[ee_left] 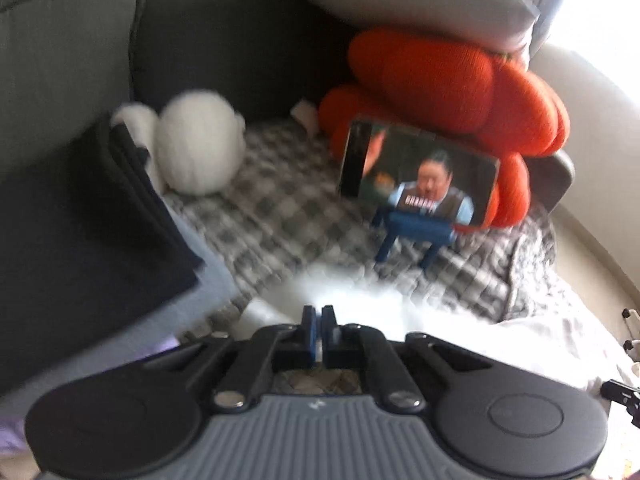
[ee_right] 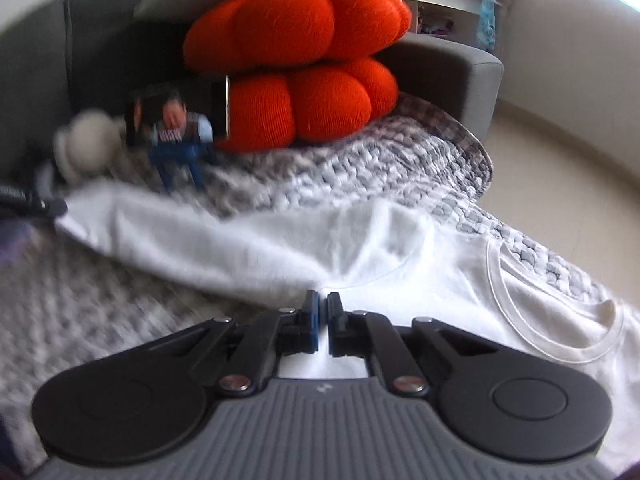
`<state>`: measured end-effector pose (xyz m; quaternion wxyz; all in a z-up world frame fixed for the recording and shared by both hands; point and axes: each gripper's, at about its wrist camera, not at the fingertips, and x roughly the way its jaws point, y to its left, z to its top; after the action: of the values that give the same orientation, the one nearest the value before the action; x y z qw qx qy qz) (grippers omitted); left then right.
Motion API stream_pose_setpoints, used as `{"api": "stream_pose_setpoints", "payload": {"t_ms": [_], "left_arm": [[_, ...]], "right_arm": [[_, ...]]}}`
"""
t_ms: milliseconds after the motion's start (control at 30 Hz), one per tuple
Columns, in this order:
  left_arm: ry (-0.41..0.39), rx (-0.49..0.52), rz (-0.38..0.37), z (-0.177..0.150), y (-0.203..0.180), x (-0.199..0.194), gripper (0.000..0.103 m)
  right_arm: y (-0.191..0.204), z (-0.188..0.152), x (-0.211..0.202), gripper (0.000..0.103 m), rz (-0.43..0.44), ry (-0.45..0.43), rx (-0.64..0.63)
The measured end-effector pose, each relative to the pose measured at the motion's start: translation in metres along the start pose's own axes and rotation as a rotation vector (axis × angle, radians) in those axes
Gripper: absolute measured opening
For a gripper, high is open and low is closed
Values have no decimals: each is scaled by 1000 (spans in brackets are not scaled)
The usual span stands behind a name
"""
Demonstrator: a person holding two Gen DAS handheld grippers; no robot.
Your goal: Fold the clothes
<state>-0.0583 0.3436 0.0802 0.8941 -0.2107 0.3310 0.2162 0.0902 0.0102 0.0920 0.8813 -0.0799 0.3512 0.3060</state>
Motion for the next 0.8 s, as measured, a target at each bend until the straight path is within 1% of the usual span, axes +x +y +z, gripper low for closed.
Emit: {"api": "stream_pose_setpoints", "payload": {"t_ms": [33, 100, 133, 167, 200, 233, 333, 367, 400, 433, 467, 500, 533, 567, 600, 700, 767, 800], "left_arm": [[-2, -2, -7, 2, 2, -5, 1], [1, 24, 13, 1, 2, -8, 0], [3, 38, 25, 1, 1, -9, 0], [20, 37, 25, -1, 2, -7, 0], [38, 34, 25, -2, 3, -5, 0], [56, 32, 25, -3, 3, -2, 1], [100, 23, 24, -8, 5, 2, 4], [101, 30, 32, -10, 4, 1, 8], [101, 37, 41, -12, 4, 0, 15], [102, 48, 54, -14, 3, 0, 19], [104, 60, 68, -17, 2, 0, 31], [107, 72, 82, -19, 1, 1, 41], [114, 82, 98, -21, 1, 3, 45], [120, 84, 120, -22, 2, 6, 52], [125, 87, 142, -23, 2, 9, 56], [126, 113, 200, -26, 0, 19, 59], [145, 143, 235, -31, -2, 31, 58], [157, 157, 249, -34, -3, 37, 56]], "right_arm": [[-2, 1, -3, 5, 14, -1, 8], [-4, 1, -2, 5, 21, 22, 17], [-4, 0, 2, 5, 19, 47, 7], [-2, -1, 7, 7, 15, 78, -8], [2, -5, 12, 11, 9, 102, -38], [8, -7, 14, 16, 7, 101, -70], [23, -11, 11, 17, 6, 67, -157], [22, -9, 7, 17, 13, 45, -145], [18, -7, 3, 20, 23, 18, -114], [14, -4, -1, 22, 33, -9, -83], [9, -1, -2, 24, 26, -21, -52], [5, 1, -2, 24, 9, -27, -20], [1, 0, 0, 24, 0, -22, 1], [-1, -1, 3, 24, -8, -6, 10], [-2, -2, 7, 24, -17, 13, 17], [-1, -11, 23, 25, 9, 84, 31], [7, -21, 35, 31, -6, 122, 11], [14, -27, 37, 33, -27, 116, -18]]}}
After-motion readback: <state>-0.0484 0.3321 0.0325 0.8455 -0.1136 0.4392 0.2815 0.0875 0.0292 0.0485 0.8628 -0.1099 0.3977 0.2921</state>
